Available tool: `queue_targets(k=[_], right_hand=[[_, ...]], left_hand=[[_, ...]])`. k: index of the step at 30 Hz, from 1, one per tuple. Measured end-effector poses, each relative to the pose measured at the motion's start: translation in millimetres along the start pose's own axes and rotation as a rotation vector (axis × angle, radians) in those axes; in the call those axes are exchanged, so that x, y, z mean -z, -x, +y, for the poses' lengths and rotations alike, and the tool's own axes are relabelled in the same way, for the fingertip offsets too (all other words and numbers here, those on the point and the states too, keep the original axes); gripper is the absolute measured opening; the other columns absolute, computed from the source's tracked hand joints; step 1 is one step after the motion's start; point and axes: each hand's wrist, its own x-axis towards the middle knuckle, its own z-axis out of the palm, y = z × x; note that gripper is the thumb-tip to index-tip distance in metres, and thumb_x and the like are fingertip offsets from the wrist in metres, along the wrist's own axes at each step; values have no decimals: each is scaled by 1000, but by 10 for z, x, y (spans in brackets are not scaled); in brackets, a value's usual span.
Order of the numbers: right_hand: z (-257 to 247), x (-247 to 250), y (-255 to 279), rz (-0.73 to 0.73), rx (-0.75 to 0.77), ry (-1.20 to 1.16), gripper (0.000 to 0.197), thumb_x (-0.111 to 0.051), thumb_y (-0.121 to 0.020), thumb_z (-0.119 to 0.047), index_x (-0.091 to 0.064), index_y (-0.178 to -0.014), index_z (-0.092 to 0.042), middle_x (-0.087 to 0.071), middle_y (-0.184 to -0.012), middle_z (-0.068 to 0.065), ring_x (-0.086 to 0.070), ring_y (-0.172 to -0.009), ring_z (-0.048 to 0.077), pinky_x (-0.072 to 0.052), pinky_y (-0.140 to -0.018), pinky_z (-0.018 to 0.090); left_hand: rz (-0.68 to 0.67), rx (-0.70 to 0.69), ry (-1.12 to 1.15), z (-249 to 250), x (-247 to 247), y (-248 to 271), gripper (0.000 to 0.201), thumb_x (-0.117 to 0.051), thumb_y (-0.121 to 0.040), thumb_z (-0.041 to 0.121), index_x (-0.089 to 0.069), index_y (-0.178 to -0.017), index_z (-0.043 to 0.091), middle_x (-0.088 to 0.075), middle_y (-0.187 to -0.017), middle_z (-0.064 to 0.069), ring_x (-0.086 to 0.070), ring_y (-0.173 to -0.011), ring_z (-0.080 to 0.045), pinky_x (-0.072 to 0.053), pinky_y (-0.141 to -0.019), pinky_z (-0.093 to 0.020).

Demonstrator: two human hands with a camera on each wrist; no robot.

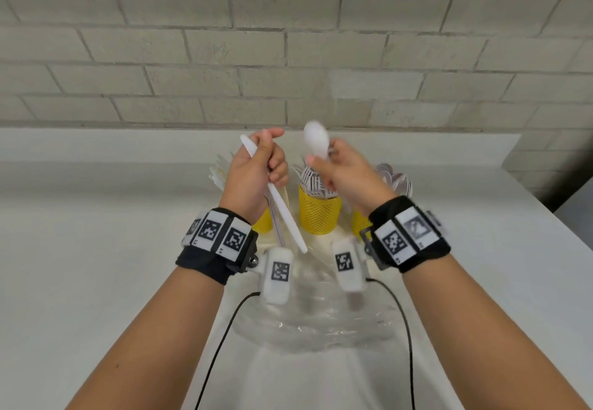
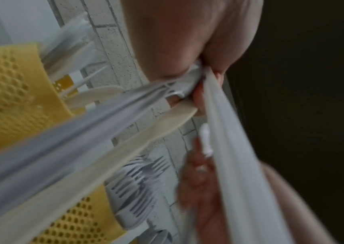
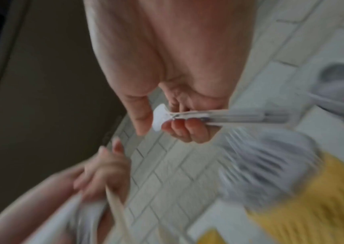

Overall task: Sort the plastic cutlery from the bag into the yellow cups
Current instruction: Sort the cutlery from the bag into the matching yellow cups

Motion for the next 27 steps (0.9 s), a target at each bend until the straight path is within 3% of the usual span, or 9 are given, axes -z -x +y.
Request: queue_targets(k=[3, 6, 9, 11, 14, 19, 21, 24, 27], right_hand=[[266, -188, 120, -198, -153, -112, 10, -56, -93, -19, -59, -102, -17, -52, -72, -4, -38, -56, 8, -30, -53, 21], [258, -291, 208, -397, -217, -268, 18, -45, -98, -23, -61, -100, -15, -65, -76, -1, -54, -65, 12, -34, -58, 20], [193, -351, 250, -491, -210, -244, 19, -42, -99, -13, -57, -111, -9, -61, -78, 7, -58, -59, 3, -39, -51, 13], [192, -387, 244, -494, -181, -198, 18, -42, -97, -5, -56, -109, -7, -55, -72, 5, -53, -51, 0, -39, -47, 10], [227, -417, 213, -475, -169, -145, 19, -43, -95, -1, -59, -102, -9, -57, -63, -5, -48, -55, 3, -38, -47, 12], [241, -418, 207, -440, -140, -59, 22, -41, -99, -15, -63, -98, -9, -47, -67, 0, -40, -59, 10, -32, -56, 21], [239, -376, 195, -411, -124, -40, 23, -40, -100, -17, -63, -96, -15, -45, -66, -2, -40, -56, 8, -32, -56, 21], [220, -299, 167, -399, -106, 71, 25, -38, -101, -20, -62, -106, -17, -42, -66, -5, -41, -55, 2, -34, -54, 17], [214, -278, 143, -365, -107, 108, 25, -38, -101, -22, -62, -104, -17, -41, -66, -5, -39, -61, 7, -33, -58, 20]], left_hand=[[6, -46, 51, 97, -60, -59, 23, -33, -103, 24, -50, -96, 12, -35, -54, 5, -30, -40, -6, -29, -39, -18], [10, -81, 57, 173, -88, -106, 23, -31, -104, 23, -49, -95, 12, -35, -53, 5, -30, -40, -6, -29, -39, -19], [6, -95, 61, 193, -85, -114, 22, -31, -104, 21, -49, -95, 11, -36, -55, 4, -30, -41, -7, -29, -40, -19], [9, -111, 47, 186, -72, -108, 22, -31, -104, 19, -49, -94, 11, -37, -55, 4, -33, -42, -8, -31, -42, -20], [17, -146, 2, 179, -21, -106, 22, -32, -103, 17, -50, -94, 10, -42, -56, 3, -39, -46, -11, -35, -46, -22], [18, -228, -107, 261, 77, -121, 26, -29, -104, 20, -52, -96, 11, -55, -58, 4, -60, -59, -16, -50, -67, -29], [54, -274, -160, 352, 134, -162, 27, -27, -104, 19, -53, -97, 12, -58, -59, 7, -64, -66, -14, -51, -74, -30], [123, -300, -328, 456, 230, -215, 28, -30, -104, 18, -56, -94, 16, -56, -58, 10, -58, -60, -8, -46, -59, -21], [129, -219, -678, 402, 207, -179, 20, -48, -99, 24, -64, -88, 19, -48, -60, 7, -44, -48, -3, -35, -50, -16]])
